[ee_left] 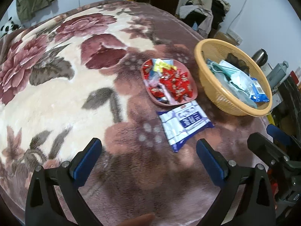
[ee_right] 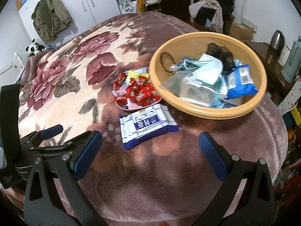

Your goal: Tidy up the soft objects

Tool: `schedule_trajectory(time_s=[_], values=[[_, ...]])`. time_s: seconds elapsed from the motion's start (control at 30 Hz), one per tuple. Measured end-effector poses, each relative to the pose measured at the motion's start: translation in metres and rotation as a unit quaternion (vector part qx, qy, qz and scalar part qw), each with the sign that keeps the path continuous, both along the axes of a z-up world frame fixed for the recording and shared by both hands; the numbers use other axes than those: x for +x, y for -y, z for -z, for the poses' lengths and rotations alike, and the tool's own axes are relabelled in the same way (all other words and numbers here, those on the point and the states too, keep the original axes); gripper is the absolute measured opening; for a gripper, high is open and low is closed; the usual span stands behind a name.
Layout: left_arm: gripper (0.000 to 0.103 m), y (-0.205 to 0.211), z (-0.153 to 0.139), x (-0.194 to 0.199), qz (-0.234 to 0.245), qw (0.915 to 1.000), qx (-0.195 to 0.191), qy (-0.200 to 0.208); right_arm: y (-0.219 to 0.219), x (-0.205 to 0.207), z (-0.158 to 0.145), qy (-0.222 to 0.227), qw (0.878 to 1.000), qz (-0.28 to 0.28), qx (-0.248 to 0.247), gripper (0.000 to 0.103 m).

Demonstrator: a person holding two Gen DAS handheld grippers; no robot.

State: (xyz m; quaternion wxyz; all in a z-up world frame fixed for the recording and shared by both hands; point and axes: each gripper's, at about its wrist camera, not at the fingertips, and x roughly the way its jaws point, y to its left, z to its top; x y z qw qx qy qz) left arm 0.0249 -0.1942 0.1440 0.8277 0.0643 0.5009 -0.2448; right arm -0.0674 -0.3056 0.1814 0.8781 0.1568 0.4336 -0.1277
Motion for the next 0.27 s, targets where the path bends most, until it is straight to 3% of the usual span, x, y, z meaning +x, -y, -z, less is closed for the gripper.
schedule_trajectory(time_s=[0.27], values=[[0.101, -0.056, 0.013, 0.010, -0.044, 0.9990, 0.001, -0.004, -0.044, 0.024, 0.012, -0.014, 0.999, -0.044, 0.001, 0.103]])
